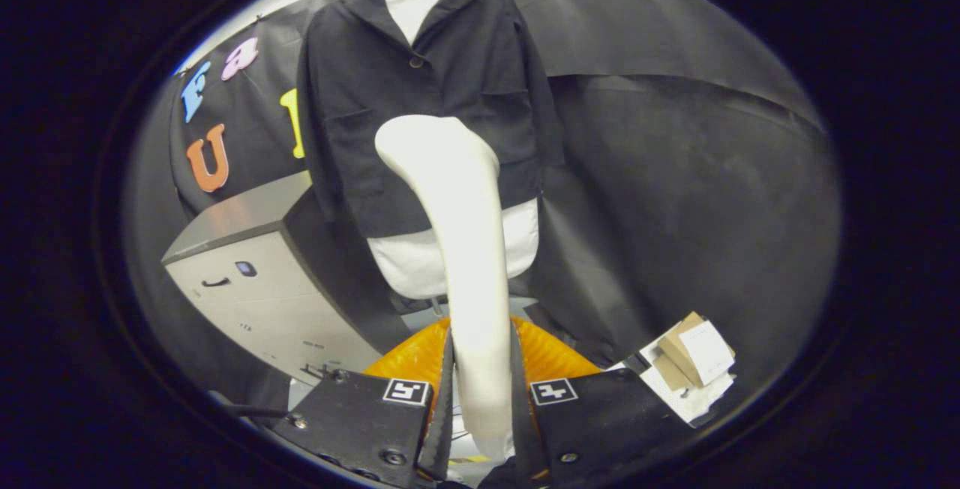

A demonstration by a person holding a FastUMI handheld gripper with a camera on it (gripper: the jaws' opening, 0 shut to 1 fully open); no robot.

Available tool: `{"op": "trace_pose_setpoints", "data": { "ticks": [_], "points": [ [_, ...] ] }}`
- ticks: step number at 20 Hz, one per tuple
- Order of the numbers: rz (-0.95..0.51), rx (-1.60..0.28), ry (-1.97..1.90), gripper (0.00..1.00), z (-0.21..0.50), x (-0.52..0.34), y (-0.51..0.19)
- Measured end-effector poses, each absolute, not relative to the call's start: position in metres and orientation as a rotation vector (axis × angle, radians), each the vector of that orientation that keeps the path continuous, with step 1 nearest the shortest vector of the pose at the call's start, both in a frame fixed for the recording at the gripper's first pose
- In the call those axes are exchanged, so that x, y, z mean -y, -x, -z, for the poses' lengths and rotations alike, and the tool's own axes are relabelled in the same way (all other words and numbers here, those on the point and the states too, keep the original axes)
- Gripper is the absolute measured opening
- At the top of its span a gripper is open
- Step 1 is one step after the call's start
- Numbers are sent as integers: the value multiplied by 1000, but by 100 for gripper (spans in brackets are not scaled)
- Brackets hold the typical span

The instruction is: Iron the clothes twice with a garment steamer, once on the left side and once on the right side.

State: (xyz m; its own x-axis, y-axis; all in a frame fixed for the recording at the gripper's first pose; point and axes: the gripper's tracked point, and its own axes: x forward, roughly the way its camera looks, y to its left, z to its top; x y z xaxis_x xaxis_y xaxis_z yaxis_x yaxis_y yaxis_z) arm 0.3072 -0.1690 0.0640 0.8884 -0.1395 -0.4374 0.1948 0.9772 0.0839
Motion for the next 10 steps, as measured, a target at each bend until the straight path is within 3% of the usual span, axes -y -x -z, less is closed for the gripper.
{"op": "trace_pose_setpoints", "data": {
  "ticks": [10],
  "points": [
    [69,-454,-7,36,-54,167,-302]
  ]
}}
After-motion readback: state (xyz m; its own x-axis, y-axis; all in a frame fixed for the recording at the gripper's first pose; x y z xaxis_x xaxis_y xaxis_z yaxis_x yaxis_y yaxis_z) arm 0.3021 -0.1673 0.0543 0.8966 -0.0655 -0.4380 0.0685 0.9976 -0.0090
